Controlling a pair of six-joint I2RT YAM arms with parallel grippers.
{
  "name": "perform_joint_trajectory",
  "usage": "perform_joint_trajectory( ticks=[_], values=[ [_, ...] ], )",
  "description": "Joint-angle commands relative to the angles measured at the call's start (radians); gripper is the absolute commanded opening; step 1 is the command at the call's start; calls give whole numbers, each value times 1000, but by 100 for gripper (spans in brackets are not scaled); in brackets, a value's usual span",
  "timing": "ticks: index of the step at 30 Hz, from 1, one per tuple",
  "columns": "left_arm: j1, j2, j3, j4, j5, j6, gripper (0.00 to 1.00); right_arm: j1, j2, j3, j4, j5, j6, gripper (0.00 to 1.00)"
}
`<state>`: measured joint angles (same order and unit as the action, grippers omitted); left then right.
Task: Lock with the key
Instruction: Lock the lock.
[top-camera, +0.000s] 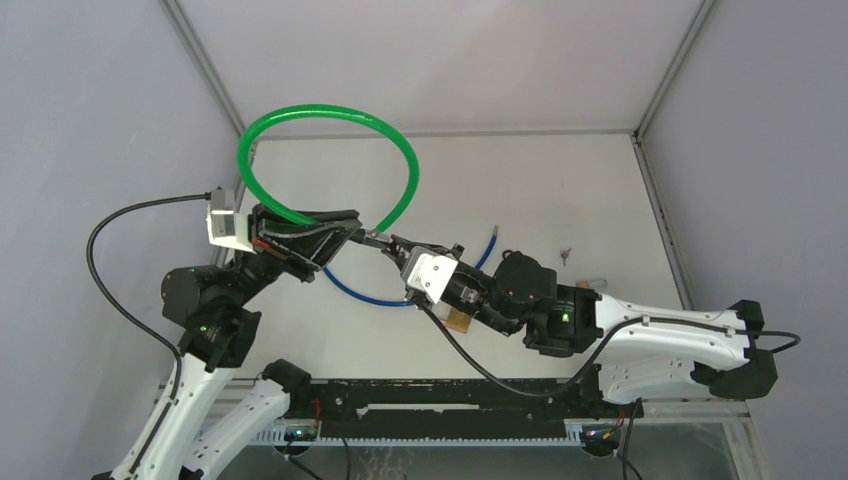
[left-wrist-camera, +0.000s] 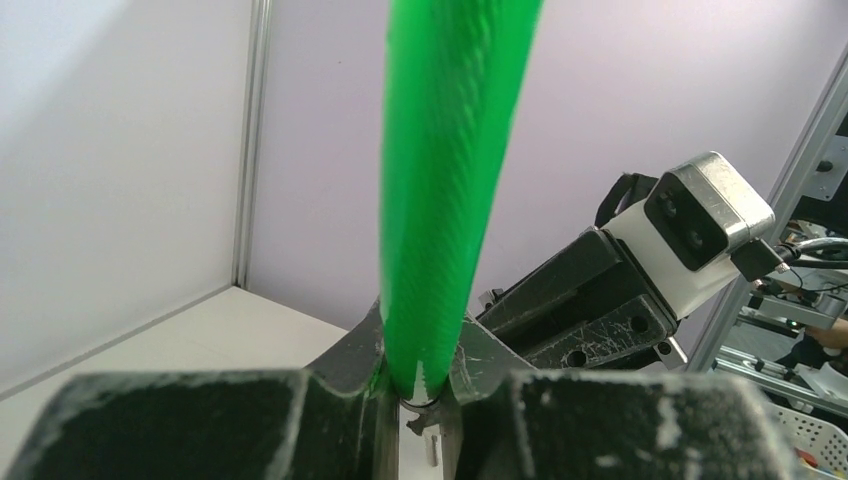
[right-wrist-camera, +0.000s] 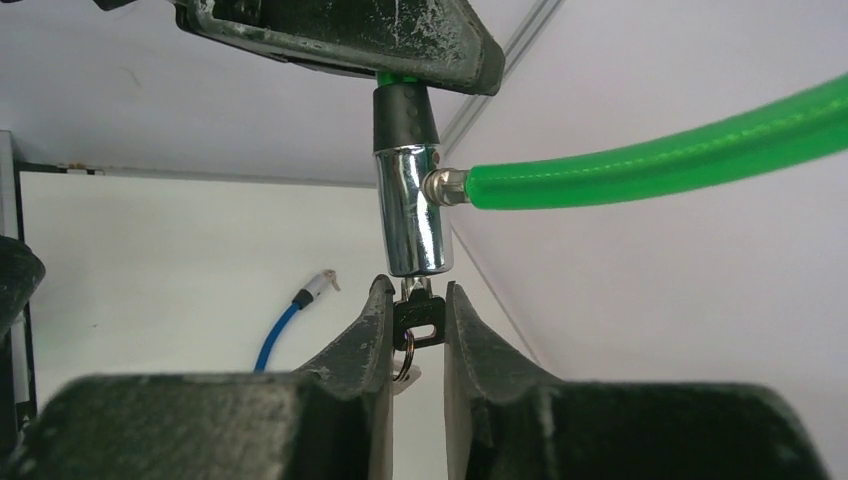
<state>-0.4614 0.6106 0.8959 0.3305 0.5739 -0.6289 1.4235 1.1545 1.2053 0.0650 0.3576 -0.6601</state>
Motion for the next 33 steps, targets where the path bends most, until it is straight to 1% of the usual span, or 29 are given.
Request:
perform_joint_trajectory(
  ticks=[1, 5, 8, 12, 16, 19, 21, 23, 24, 27, 29, 30, 31, 32, 33],
  values=[
    [6, -11, 15, 74, 9, 15, 0, -1, -2, 45, -27, -22, 39, 17],
    [5, -17, 9, 84, 38, 41, 0, -38, -16, 69, -133, -157, 107, 13],
    [3, -22, -8, 96, 69, 72, 0, -78, -35, 80, -176, -314, 163, 11],
    [0, -27, -30, 104, 91, 90, 0, -155, -52, 94, -182, -501, 250, 8],
    [-7, -31, -35, 106, 94, 90, 0, -203, -59, 95, -164, -617, 302, 6],
    [-12, -34, -35, 112, 112, 97, 0, -234, -62, 95, -162, -692, 334, 7],
    [-14, -37, -36, 114, 118, 100, 0, -253, -64, 94, -161, -748, 353, 10],
    [-16, -38, -39, 117, 119, 99, 0, -266, -65, 95, -155, -773, 374, 13],
    [-17, -39, -40, 119, 114, 93, 0, -269, -66, 95, -155, -771, 378, 18],
    [-17, -37, -32, 119, 78, 66, 0, -271, -74, 94, -169, -745, 382, 48],
    [-16, -36, -20, 116, 58, 48, 0, -287, -92, 94, -209, -737, 394, 69],
    [-15, -34, -14, 115, 54, 43, 0, -300, -102, 92, -231, -737, 412, 83],
    [-15, -33, -7, 116, 55, 40, 0, -320, -112, 86, -239, -744, 439, 92],
    [-15, -32, -2, 116, 59, 39, 0, -342, -123, 75, -241, -765, 475, 98],
    [-16, -31, 2, 116, 62, 38, 0, -368, -132, 61, -231, -791, 519, 99]
  ],
)
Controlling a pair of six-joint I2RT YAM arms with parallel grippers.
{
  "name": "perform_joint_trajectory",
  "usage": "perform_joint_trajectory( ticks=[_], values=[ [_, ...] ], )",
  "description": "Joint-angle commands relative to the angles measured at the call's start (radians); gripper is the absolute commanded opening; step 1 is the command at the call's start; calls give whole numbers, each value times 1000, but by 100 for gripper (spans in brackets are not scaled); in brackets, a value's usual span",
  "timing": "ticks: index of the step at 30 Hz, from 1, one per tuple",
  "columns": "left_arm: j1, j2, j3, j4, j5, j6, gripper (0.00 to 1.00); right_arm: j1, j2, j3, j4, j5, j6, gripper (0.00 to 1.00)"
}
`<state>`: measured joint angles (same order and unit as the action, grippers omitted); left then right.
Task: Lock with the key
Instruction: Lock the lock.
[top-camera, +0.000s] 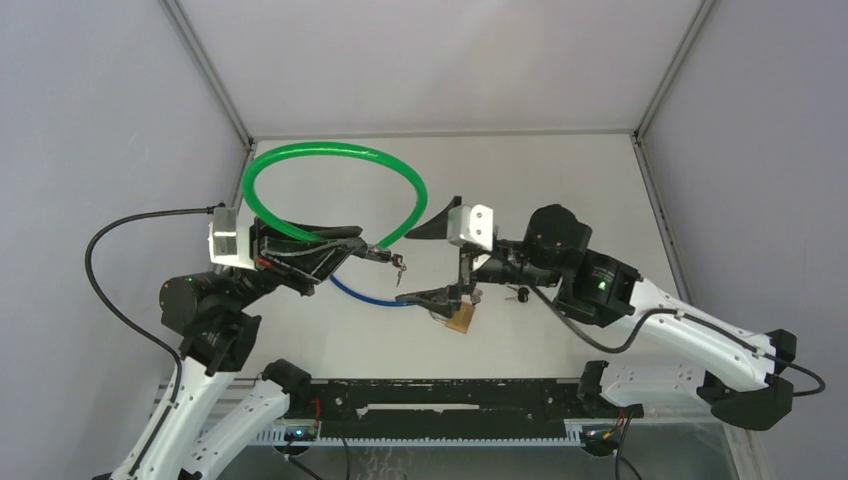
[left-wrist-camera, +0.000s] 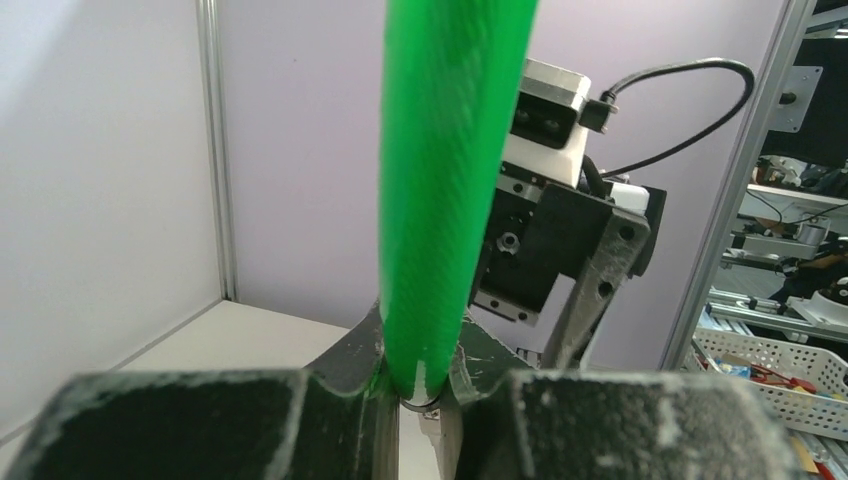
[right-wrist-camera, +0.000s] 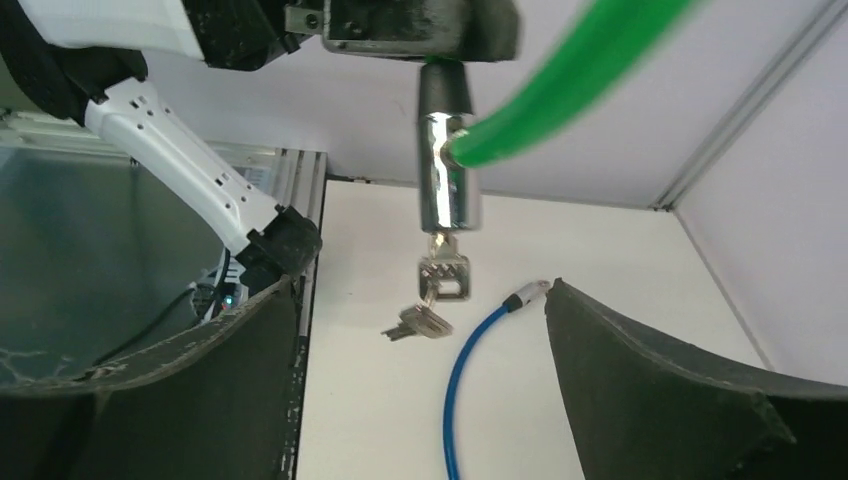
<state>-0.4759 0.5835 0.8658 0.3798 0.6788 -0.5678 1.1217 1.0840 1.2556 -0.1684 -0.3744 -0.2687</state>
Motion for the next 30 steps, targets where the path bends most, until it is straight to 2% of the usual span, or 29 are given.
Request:
perform_joint_trajectory(
  ticks=[1, 7, 10, 13, 19, 25, 30],
  values=[
    [-1, -4, 35, 67, -39, -21, 0, -91, -67, -3, 18, -87, 176, 99],
    [-1, 3, 49, 66, -30, -9, 0, -176, -47, -71, 243, -163, 583, 96],
    [-1, 11, 66, 65, -21, -9, 0, -205, -32, -82, 293, -214, 723, 93],
    [-3, 20, 77, 65, -20, -13, 0, -200, -10, -87, 306, -233, 745, 87],
    [-3, 21, 87, 50, -26, -15, 0, -181, 20, -95, 326, -261, 666, 63],
    [-3, 25, 91, 48, -23, -14, 0, -205, 36, -146, 452, -350, 693, 57],
    [-2, 30, 93, 50, -22, -17, 0, -209, 60, -150, 482, -376, 702, 51]
  ],
)
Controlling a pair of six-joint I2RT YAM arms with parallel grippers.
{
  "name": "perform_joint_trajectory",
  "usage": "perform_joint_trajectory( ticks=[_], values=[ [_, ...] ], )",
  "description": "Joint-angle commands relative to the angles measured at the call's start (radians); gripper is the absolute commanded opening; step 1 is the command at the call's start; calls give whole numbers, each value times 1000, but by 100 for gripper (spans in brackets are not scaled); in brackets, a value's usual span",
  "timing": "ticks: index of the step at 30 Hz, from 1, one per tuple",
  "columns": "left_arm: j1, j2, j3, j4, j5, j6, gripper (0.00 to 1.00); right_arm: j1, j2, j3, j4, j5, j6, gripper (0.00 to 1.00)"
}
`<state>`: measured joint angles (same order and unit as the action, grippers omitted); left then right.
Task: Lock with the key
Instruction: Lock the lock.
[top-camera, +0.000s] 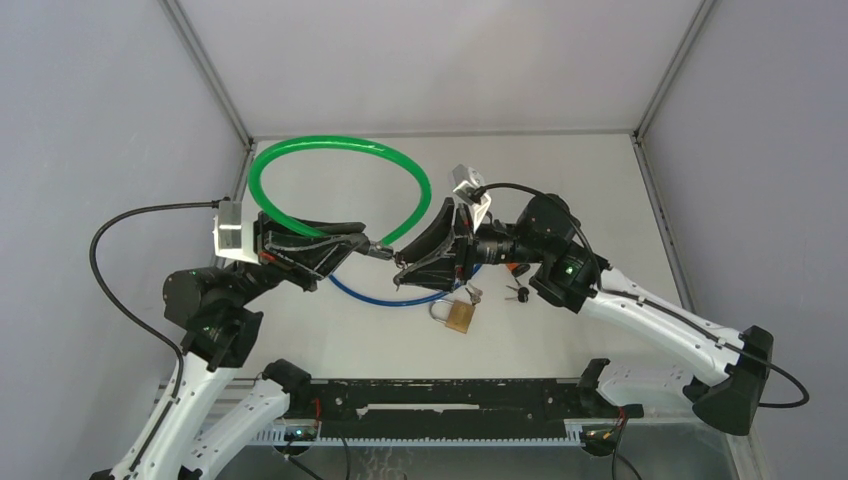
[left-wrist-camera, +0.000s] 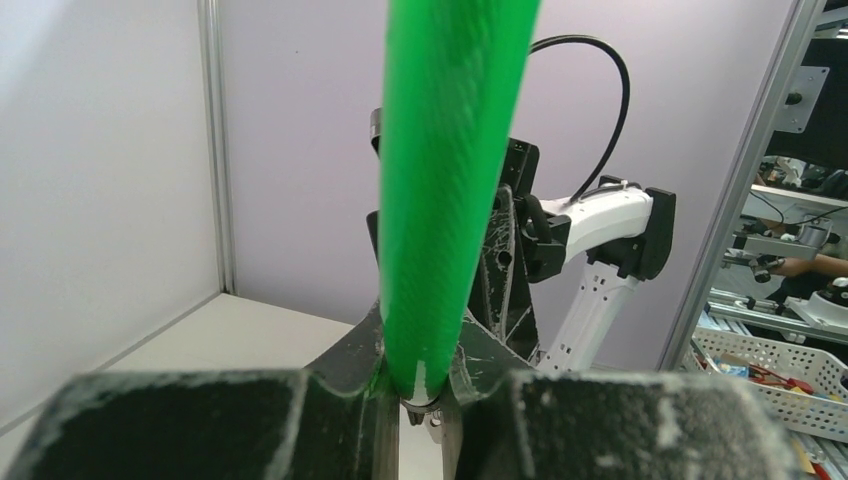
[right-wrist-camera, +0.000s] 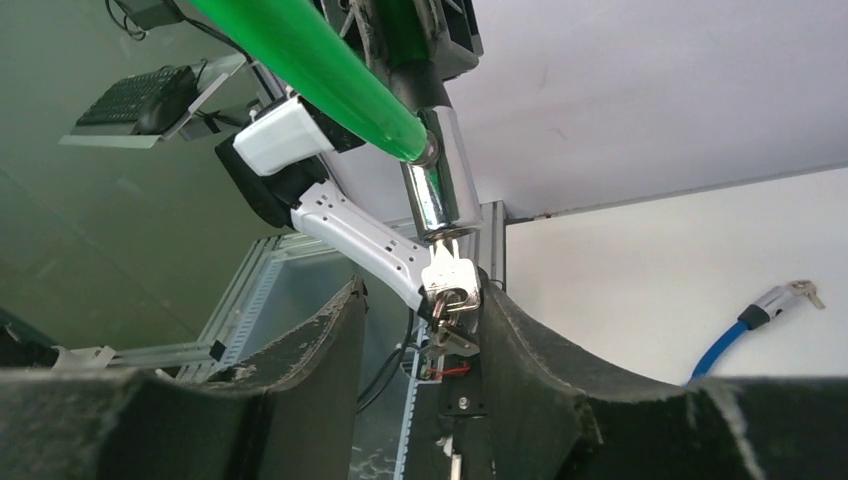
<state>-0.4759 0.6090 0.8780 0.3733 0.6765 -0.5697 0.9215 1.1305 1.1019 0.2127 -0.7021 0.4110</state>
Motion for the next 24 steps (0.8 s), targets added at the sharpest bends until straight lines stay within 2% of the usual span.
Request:
perform_joint_trajectory(
  ticks=[1, 3, 7, 11, 14, 16, 19, 24],
  values=[
    [-3, 4, 82, 56, -20, -16, 0, -11, 14, 4, 107, -50, 25, 48],
    [-2, 4, 82, 55, -20, -16, 0, -16, 13, 4, 116, -53, 25, 42],
    [-1, 6, 83, 55, -20, -16, 0, -28, 22, 4, 140, -64, 42, 40],
    [-2, 8, 86, 55, -17, -16, 0, -34, 29, 4, 160, -79, 50, 24],
    [-2, 9, 85, 55, -25, -19, 0, -35, 27, 5, 162, -84, 43, 3],
    [-1, 7, 85, 51, -39, -29, 0, -28, 20, 4, 139, -58, 19, 0],
    [-3, 1, 70, 19, -94, -80, 0, 24, -18, 5, 60, 100, -121, 0],
    [-3, -6, 26, -16, -151, -113, 0, 228, -93, 6, -8, 590, -499, 0]
  ],
)
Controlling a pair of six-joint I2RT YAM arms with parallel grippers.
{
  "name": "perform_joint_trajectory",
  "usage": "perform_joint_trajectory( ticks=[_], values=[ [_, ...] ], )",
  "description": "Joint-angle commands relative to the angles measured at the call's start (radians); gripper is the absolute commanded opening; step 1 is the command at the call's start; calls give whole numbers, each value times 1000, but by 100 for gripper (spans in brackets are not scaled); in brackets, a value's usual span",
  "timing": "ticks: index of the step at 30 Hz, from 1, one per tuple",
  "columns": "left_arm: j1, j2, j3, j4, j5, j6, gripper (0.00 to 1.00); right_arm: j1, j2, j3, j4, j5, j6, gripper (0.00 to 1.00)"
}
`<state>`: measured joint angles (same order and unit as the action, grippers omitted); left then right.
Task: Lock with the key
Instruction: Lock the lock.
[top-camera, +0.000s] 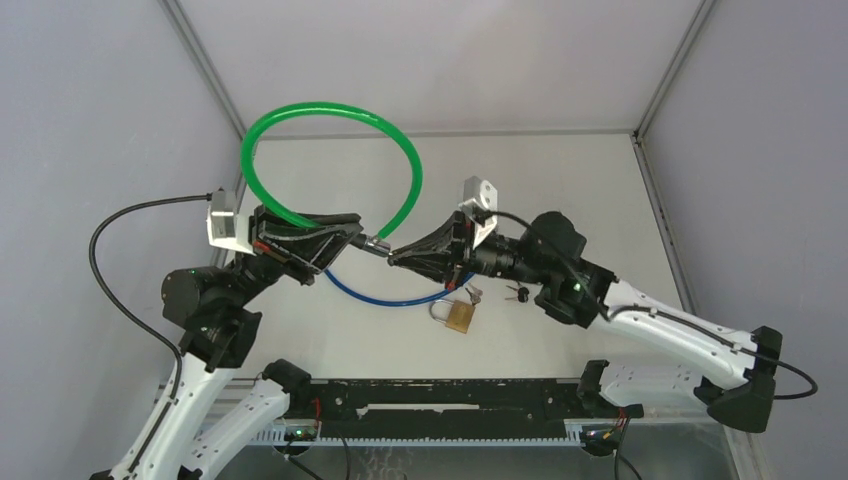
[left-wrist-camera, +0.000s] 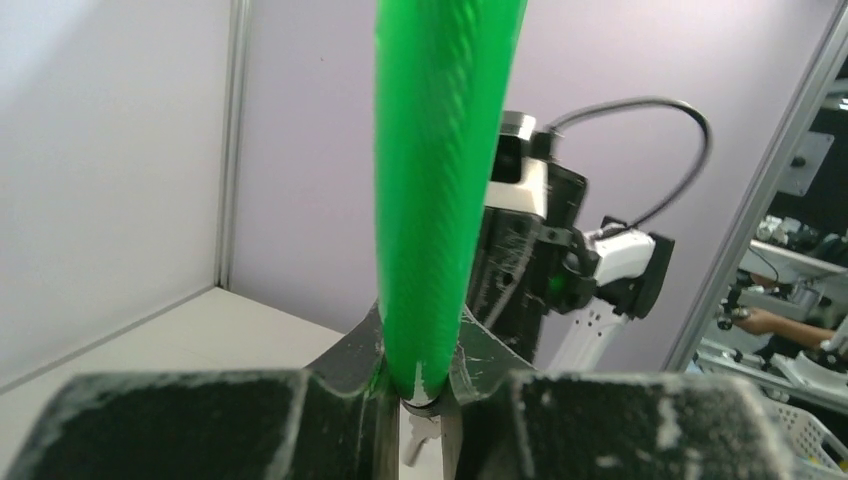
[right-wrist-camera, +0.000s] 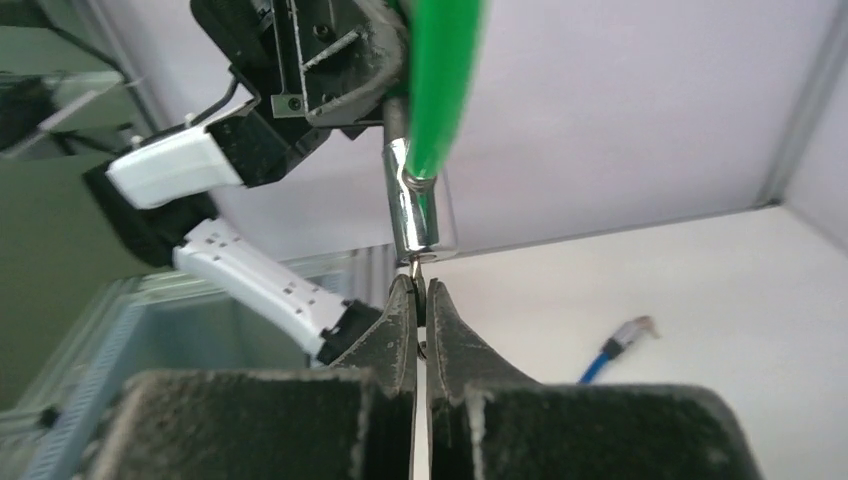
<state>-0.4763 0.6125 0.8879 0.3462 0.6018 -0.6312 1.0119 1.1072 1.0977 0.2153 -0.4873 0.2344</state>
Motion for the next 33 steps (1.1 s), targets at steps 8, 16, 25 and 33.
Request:
perform_joint_trajectory(
  ticks=[8, 16, 25, 33],
  values=[
    [-19, -16, -29, -10, -79, -96, 0, 315, -29, 10, 90, 709, -757, 0],
    [-35, -21, -73, -15, -95, -127, 0, 390, 11, 9, 152, 823, -1035, 0],
    [-40, -21, -86, -13, -104, -134, 0, 419, 31, 34, 137, 860, -1120, 0],
    [-39, -18, -60, -4, -108, -111, 0, 387, -28, 40, 16, 809, -1013, 6]
  ],
)
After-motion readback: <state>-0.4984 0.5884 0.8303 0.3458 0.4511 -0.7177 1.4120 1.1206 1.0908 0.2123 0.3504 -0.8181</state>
